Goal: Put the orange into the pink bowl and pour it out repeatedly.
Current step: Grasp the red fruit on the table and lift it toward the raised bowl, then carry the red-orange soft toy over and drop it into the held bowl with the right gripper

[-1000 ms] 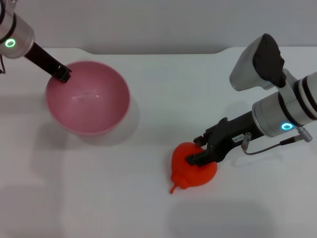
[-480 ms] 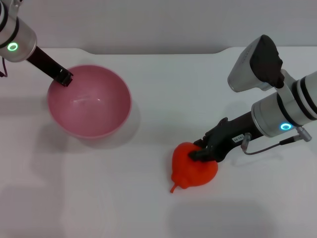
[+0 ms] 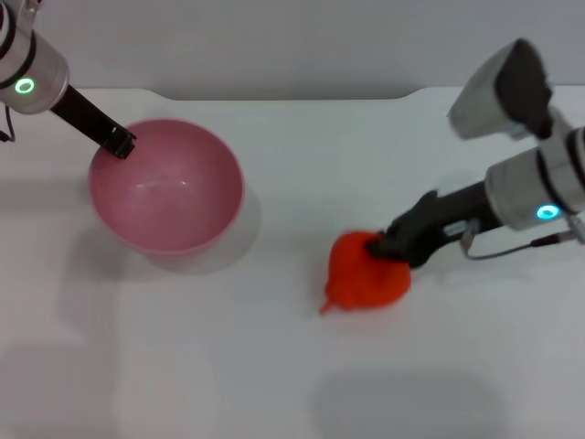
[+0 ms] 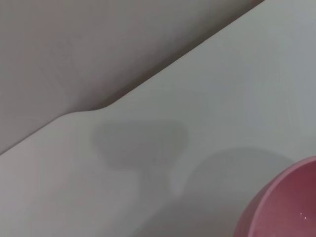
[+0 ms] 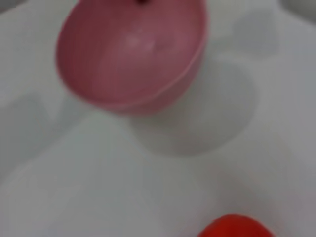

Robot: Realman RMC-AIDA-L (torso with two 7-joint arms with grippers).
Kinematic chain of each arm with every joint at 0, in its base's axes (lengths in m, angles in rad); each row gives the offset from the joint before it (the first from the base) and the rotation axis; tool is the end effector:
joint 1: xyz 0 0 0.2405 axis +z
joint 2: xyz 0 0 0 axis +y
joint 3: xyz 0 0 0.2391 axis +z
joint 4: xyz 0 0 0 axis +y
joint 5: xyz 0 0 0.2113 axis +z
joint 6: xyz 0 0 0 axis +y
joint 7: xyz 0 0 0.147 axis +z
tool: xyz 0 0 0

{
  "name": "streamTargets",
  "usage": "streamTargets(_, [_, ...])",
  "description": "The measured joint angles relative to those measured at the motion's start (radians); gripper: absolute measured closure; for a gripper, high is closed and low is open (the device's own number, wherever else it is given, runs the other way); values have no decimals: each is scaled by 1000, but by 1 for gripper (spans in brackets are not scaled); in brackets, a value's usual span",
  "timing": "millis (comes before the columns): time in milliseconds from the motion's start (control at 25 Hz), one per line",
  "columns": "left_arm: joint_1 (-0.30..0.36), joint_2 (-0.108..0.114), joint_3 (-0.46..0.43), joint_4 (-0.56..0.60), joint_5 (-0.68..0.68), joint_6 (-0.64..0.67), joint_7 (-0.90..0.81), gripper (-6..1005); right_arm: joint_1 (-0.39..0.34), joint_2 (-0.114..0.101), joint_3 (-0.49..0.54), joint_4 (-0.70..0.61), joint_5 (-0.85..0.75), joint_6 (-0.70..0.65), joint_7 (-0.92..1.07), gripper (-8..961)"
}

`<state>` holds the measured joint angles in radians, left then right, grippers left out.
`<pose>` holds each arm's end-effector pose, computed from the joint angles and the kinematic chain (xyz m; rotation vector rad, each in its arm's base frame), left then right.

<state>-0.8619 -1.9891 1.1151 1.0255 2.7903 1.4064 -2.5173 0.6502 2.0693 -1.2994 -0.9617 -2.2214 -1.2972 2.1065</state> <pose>-0.1818 0.4258 0.0581 -2.3403 -0.9337 0.4940 0.1817 0.3659 -0.0345 -2.8305 0.7597 -0.0568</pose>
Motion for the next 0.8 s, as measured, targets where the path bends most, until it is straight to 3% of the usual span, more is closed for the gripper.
streamTargets(80, [-1, -5, 0, -1, 0, 0, 0, 954, -28, 0, 38, -64, 0, -3, 2, 861])
streamTargets(240, [-3, -37, 7, 0, -2, 2, 11, 954, -90, -1, 145, -224, 4, -14, 14, 886])
streamTargets(400, [-4, -61, 58, 1, -8, 2, 11, 954, -130, 3, 235, -357, 36, -44, 16, 891])
streamTargets(800, [-26, -73, 185, -6, -147, -29, 5, 954, -142, 6, 263, -518, 249, -165, 1, 854])
